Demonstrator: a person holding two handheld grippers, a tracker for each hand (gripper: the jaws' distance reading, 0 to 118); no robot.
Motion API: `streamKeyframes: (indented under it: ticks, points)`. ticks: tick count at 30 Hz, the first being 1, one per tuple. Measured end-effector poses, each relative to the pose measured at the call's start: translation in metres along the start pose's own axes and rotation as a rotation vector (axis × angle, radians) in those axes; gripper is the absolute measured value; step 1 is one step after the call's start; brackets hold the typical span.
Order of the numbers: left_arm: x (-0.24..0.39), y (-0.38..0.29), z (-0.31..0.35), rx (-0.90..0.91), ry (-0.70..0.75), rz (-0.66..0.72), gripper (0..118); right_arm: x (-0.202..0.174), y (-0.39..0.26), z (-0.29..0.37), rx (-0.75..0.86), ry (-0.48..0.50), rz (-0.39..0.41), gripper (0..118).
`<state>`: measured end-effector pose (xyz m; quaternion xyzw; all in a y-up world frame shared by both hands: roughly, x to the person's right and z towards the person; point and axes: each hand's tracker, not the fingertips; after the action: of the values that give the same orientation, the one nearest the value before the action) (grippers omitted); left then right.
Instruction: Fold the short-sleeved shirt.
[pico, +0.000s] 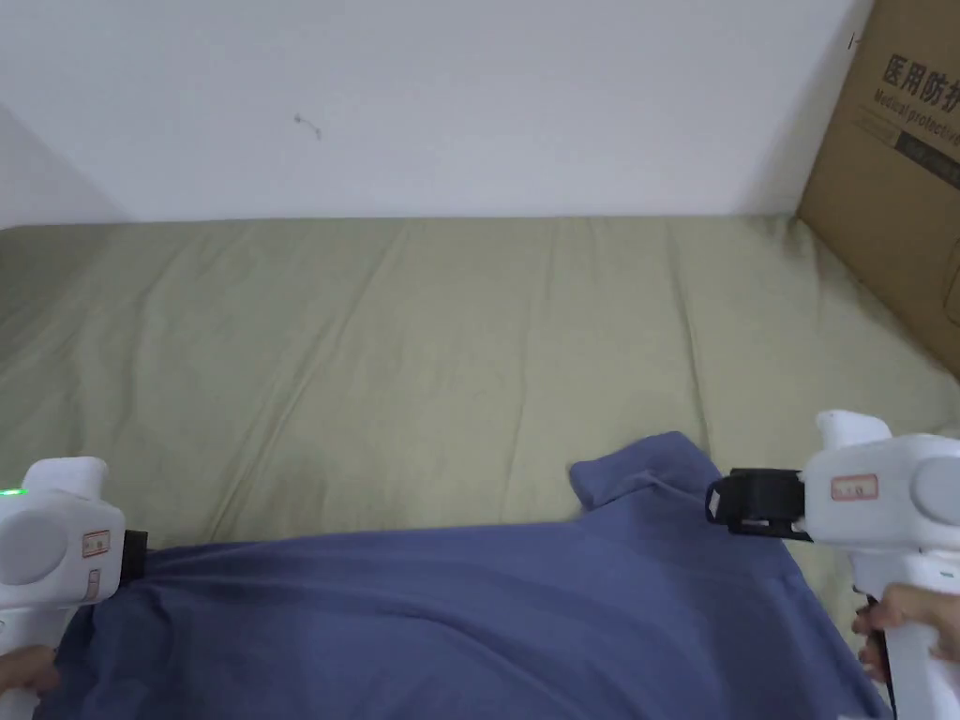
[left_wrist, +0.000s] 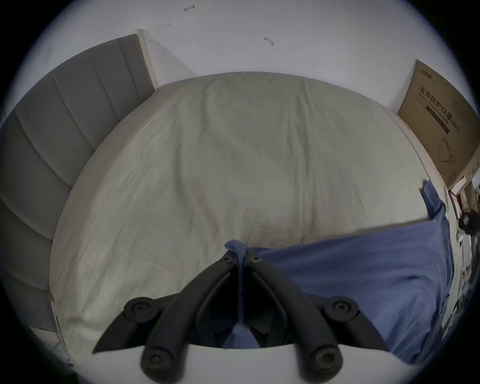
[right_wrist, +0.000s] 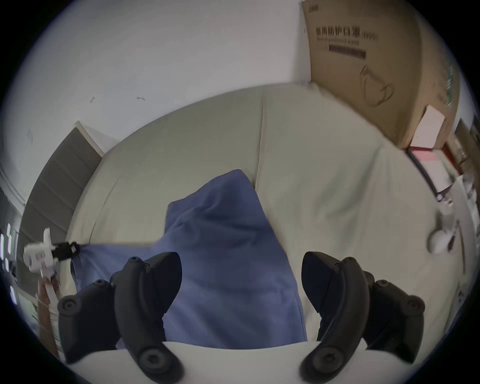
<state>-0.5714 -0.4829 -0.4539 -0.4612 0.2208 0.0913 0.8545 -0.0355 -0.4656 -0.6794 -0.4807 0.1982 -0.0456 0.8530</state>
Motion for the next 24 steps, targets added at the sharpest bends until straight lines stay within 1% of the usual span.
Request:
streamKeyframes:
  ticks: [1,2,3,4,5,6,7,8,9,10,11,12,13,14,15,17,20,22,24]
  points:
    - [0.001,0.000,0.001,0.000,0.002,-0.012,2,0.005,0.006,-0.017,-0.048,-0.016,-0.016,97]
    - [0.001,0.000,0.001,0.000,0.005,-0.017,2,0.008,0.008,-0.031,-0.099,-0.043,0.010,97]
    - [0.001,0.000,0.002,0.000,0.006,-0.023,2,0.008,0.007,-0.043,-0.124,-0.117,0.032,96]
    - [0.000,0.000,0.001,-0.001,0.010,-0.031,2,0.005,0.001,-0.051,-0.131,-0.157,0.089,96]
    - [0.001,0.000,0.001,-0.001,0.014,-0.040,2,0.003,-0.006,-0.056,-0.147,-0.167,0.130,92]
    - [0.001,0.000,0.001,-0.001,0.014,-0.050,2,0.000,-0.013,-0.060,-0.161,-0.161,0.140,87]
    - [0.003,0.000,0.000,-0.003,0.018,-0.056,2,-0.005,-0.016,-0.056,-0.094,-0.176,0.187,87]
    - [0.003,0.000,-0.001,-0.008,0.023,-0.065,2,-0.006,-0.013,-0.055,-0.110,-0.169,0.186,86]
    - [0.003,0.000,-0.001,-0.005,0.024,-0.070,2,-0.005,-0.008,-0.053,-0.126,-0.164,0.162,83]
    - [0.003,0.000,0.001,0.000,0.026,-0.068,2,-0.005,-0.005,-0.048,-0.133,-0.148,0.157,73]
    - [0.002,0.001,0.004,0.003,0.023,-0.060,2,-0.006,-0.003,-0.044,-0.133,-0.148,0.168,60]
    - [0.001,0.001,0.006,0.004,0.019,-0.051,2,-0.007,-0.001,-0.038,-0.129,-0.144,0.173,36]
    - [0.000,0.001,0.010,0.005,0.013,-0.045,2,-0.008,0.001,-0.033,-0.116,-0.079,0.157,0]
    - [0.000,0.002,0.013,0.005,0.004,-0.042,2,-0.010,0.003,-0.030,-0.117,-0.077,0.134,0]
    - [0.000,0.003,0.018,0.008,0.012,-0.042,2,-0.015,0.001,-0.028,-0.123,-0.086,0.146,0]
    - [0.000,0.003,0.032,0.016,0.019,-0.048,2,-0.024,-0.002,-0.021,-0.121,-0.058,0.135,0]
    - [-0.004,0.007,0.062,0.040,0.025,-0.055,2,-0.033,0.001,0.001,-0.077,-0.082,0.156,0]
    - [-0.008,0.012,0.089,0.079,0.022,-0.042,2,-0.032,0.011,0.026,-0.031,-0.027,0.105,0]
    - [-0.010,0.018,0.118,0.125,0.035,-0.041,2,-0.036,0.018,0.055,0.006,-0.012,0.079,0]
